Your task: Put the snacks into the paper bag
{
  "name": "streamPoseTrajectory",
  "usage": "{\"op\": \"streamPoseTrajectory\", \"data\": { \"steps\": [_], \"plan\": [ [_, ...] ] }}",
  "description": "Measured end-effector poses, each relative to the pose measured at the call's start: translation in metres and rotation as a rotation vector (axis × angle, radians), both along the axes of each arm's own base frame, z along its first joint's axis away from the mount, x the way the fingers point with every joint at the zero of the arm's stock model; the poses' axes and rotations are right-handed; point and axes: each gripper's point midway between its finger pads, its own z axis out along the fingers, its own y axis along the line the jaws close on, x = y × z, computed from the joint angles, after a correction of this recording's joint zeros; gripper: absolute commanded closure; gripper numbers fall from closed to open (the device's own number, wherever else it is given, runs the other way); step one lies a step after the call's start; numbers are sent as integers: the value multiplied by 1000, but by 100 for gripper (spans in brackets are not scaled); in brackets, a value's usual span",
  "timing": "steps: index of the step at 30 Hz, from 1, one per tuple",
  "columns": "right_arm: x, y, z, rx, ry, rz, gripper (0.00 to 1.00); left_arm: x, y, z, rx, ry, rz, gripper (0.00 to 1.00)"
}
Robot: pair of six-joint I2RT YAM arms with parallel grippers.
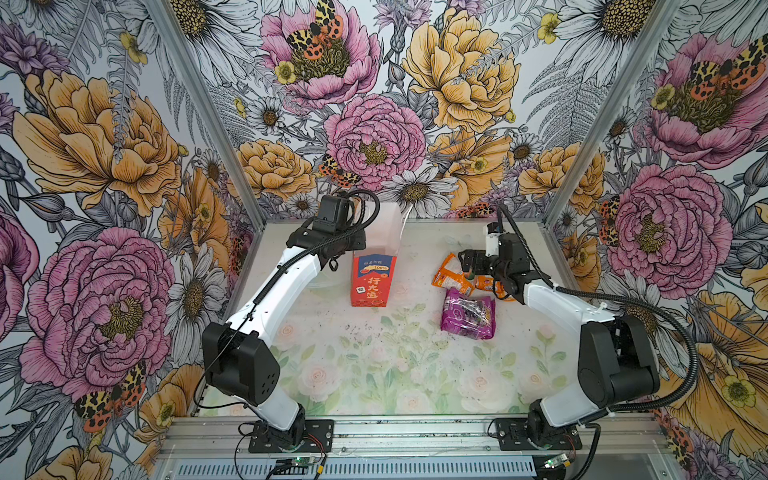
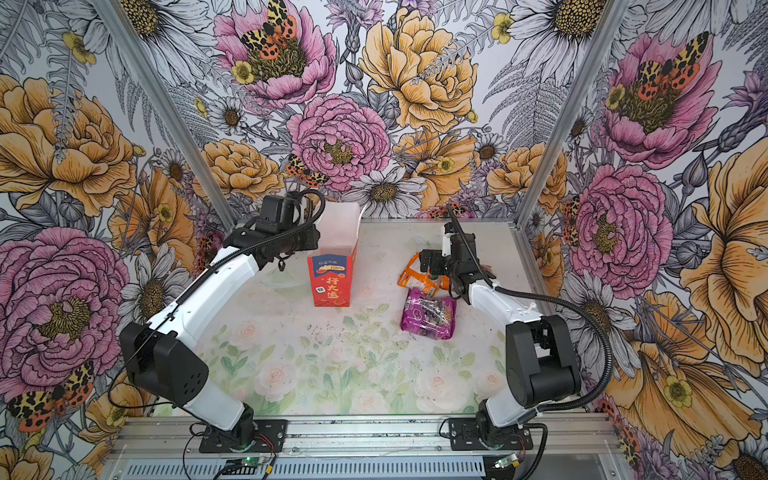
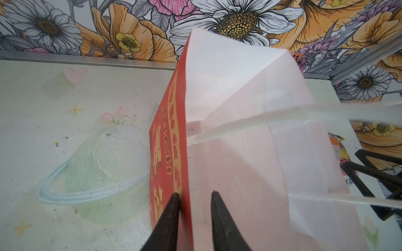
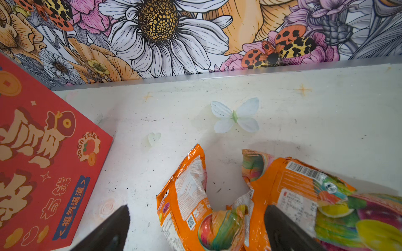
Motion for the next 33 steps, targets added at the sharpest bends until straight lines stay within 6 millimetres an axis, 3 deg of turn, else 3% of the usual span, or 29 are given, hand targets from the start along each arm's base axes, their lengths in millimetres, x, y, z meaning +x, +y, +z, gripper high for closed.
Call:
{"op": "streamPoseTrajectory", "data": {
  "steps": [8, 22, 33],
  "plan": [
    [0, 1, -1, 0, 1, 2, 2, 0, 3, -2, -7, 7, 14, 66],
    [0, 3, -6, -3, 15, 6, 3, 1, 7, -5, -11, 15, 27, 76],
    [0, 4, -6, -3, 15, 8, 3, 0, 9, -8, -11, 22, 31, 77]
  ]
}}
